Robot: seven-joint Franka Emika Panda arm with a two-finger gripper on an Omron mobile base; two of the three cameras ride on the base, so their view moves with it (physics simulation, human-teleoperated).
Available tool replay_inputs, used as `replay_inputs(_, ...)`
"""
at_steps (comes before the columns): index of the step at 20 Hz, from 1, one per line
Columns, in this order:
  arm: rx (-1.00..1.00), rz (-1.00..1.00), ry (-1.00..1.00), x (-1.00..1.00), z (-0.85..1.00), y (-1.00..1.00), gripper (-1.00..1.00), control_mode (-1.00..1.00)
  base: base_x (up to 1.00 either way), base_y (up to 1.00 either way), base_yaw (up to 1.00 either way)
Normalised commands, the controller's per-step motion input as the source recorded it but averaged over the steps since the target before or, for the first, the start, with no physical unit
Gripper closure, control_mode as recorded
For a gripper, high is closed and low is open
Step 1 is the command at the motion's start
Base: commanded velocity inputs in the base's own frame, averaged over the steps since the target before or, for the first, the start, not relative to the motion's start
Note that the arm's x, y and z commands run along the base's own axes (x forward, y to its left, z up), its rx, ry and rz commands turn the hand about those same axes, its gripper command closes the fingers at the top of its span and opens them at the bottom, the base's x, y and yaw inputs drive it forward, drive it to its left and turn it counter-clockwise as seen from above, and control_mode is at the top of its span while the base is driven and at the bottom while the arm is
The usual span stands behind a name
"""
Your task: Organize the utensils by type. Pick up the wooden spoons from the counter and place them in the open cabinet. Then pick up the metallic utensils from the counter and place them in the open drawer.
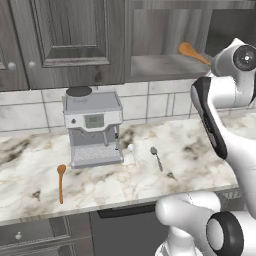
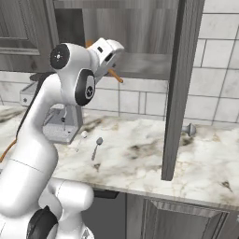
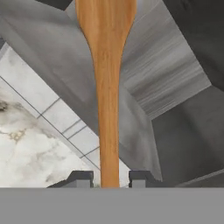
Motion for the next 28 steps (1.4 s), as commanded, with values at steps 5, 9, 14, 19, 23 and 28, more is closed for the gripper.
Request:
replay_inputs(5,-0.06,0.04,0.00,0.71,0.00,0.00,1.00,-1.00,0.00,0.00,0.00)
replay_inputs(9,-0.05,0.04,0.00,0.61,0.00,-0.03,1.00,-1.00,0.00,0.00,0.00)
replay_inputs(14,-0.03,0.05,0.00,0.57,0.00,-0.11,1.00,-1.00,0.00,0.00,0.00)
replay_inputs(19,-0.01,0.04,0.00,0.50,0.00,-0.19,1.00,-1.00,0.00,0.00,0.00)
replay_inputs(23,-0.01,0.03,0.00,0.51,0.00,-0.18,1.00,-1.00,0.00,0.00,0.00)
replay_inputs(28,-0.01,0.04,0.00,0.49,0.00,-0.10,1.00,-1.00,0.00,0.00,0.00)
